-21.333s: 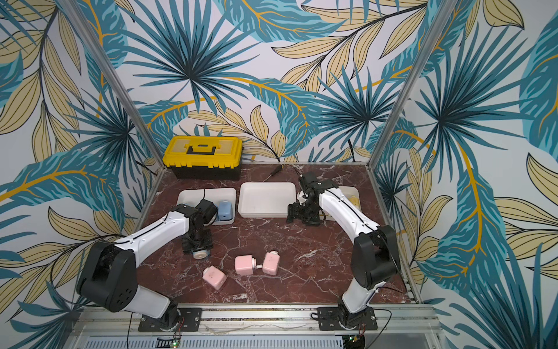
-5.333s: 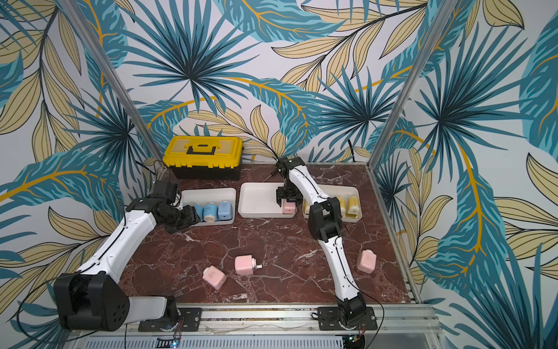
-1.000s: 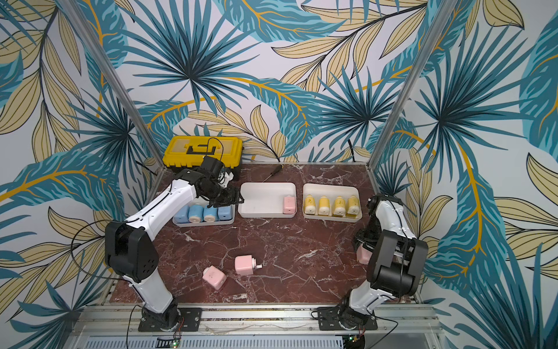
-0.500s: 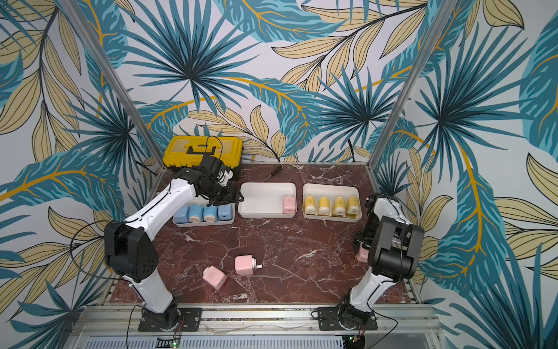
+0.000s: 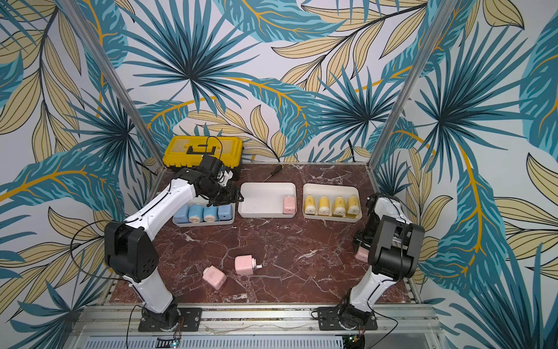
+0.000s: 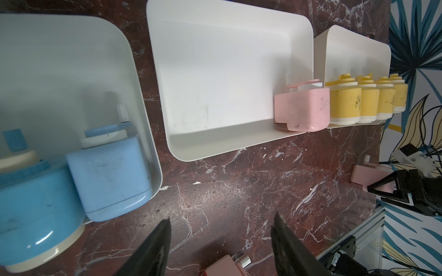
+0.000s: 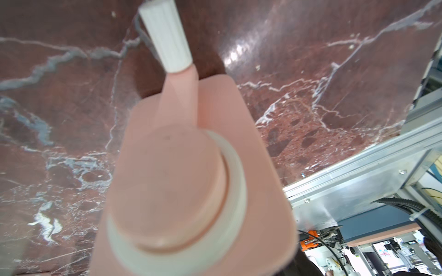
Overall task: Place the pencil sharpeners by color into the storage box
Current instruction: Move the pencil sharpener to the center of the board.
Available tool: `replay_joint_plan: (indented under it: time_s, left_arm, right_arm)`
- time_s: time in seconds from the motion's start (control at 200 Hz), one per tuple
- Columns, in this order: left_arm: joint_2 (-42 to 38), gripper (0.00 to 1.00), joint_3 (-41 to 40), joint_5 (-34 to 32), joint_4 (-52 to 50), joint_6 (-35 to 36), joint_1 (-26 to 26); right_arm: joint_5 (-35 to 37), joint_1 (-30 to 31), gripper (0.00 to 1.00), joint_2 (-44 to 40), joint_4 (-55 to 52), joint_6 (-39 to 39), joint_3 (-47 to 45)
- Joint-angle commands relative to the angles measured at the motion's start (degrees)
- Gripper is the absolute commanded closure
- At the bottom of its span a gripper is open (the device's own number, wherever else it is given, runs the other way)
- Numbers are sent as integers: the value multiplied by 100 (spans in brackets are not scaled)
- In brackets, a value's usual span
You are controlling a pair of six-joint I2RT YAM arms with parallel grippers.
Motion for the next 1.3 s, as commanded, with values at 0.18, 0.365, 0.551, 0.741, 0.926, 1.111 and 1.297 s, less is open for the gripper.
replay_joint_plan:
  time_s: [0.18, 0.365, 0.551, 0.741, 0.926, 1.111, 1.297]
  left_arm:
    - [-196, 32, -62, 22, 8, 39, 23]
    - [-225, 32, -79, 29, 8, 55, 28]
    - [-344, 31, -166, -19, 12, 66, 28]
    - [-420, 31, -247, -34, 6, 63, 28]
    - [-542, 32, -306, -52, 7, 74, 25]
    - [-635, 31, -405, -84, 6, 66, 29]
    - [-639, 31, -440, -102, 6, 70, 23]
  right_arm:
    - [-944, 114, 53, 28, 637, 147, -261]
    - [-1005, 291, 53, -139, 605, 223, -233]
    - [-980, 521, 54, -254, 498, 283, -159]
    - [-970, 807, 54, -429, 312, 376, 47]
    - [-970, 1089, 53, -522, 125, 434, 235]
    - [-983, 1338, 53, -373, 121, 513, 321]
    - [-1083, 1597, 53, -99, 296, 602, 334]
